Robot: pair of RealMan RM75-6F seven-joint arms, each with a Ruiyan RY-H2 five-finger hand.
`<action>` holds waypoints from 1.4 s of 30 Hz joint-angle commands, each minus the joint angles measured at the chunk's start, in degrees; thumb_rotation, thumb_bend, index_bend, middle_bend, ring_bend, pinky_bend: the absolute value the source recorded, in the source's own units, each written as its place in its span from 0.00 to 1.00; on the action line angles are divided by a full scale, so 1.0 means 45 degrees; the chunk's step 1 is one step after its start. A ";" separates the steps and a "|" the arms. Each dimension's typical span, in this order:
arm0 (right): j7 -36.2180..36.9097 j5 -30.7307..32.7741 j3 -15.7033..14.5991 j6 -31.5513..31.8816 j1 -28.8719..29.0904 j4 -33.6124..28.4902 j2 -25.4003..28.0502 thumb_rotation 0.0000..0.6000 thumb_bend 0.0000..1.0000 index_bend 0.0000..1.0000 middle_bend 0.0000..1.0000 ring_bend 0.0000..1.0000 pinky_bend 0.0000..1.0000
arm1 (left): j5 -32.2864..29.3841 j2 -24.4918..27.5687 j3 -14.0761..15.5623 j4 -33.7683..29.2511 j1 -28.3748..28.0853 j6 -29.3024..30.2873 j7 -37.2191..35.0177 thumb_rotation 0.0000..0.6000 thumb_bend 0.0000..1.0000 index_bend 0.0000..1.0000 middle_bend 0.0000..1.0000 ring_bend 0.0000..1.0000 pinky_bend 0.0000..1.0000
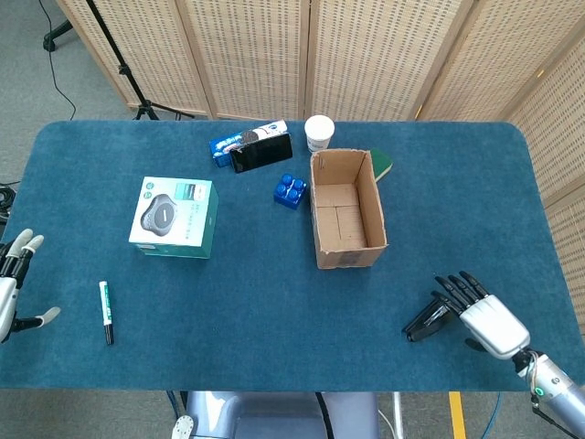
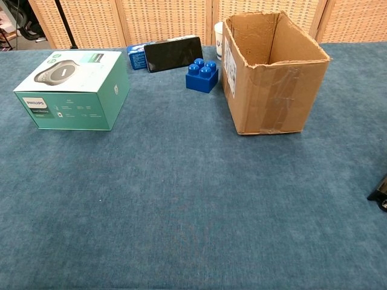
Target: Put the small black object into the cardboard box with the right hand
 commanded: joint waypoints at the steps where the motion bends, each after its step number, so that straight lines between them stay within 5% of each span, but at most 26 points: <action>1: -0.0388 -0.0037 -0.0058 -0.0373 0.0281 -0.0264 -0.0095 1.00 0.00 0.11 0.00 0.00 0.00 | -0.0054 0.0008 -0.0034 0.0024 -0.0005 -0.0001 -0.0064 1.00 0.00 0.00 0.00 0.00 0.00; 14: -0.1863 0.0557 -0.0264 -0.2123 0.0891 -0.0867 -0.0573 1.00 0.00 0.19 0.03 0.00 0.01 | -0.0183 0.0015 -0.0081 0.0096 -0.0047 -0.0089 -0.0170 1.00 0.00 0.00 0.00 0.00 0.00; 17: -0.1843 0.0536 -0.0190 -0.1733 0.0864 -0.0471 -0.0990 1.00 0.03 0.34 0.17 0.06 0.09 | -0.0211 -0.0006 -0.0076 0.0107 -0.0079 -0.0159 -0.0134 1.00 0.00 0.00 0.00 0.00 0.00; 21: -0.1508 0.0498 -0.0213 -0.1312 0.0828 -0.0011 -0.1347 1.00 0.20 0.57 0.47 0.32 0.25 | -0.0259 -0.0004 -0.0090 0.0102 -0.0109 -0.0212 -0.0103 1.00 0.00 0.00 0.00 0.00 0.00; 24: -0.1122 0.0458 -0.0257 -0.0977 0.0794 0.0218 -0.1480 1.00 0.30 0.66 0.57 0.41 0.33 | -0.0300 0.0003 -0.0103 0.0102 -0.0118 -0.0233 -0.0104 1.00 0.00 0.00 0.00 0.00 0.00; 33: 0.0121 0.0377 0.0134 0.1749 0.0404 -0.0891 -0.0364 1.00 0.39 0.68 0.60 0.43 0.34 | -0.0250 0.0062 -0.0077 0.0057 -0.0085 -0.0191 -0.0245 1.00 0.00 0.00 0.00 0.00 0.00; 42: -0.0005 0.1132 0.1906 0.3495 0.0715 -0.3647 0.1848 1.00 0.41 0.68 0.61 0.43 0.34 | -0.0092 0.0143 -0.0035 0.0015 -0.0011 -0.0043 -0.0428 1.00 0.00 0.00 0.00 0.00 0.00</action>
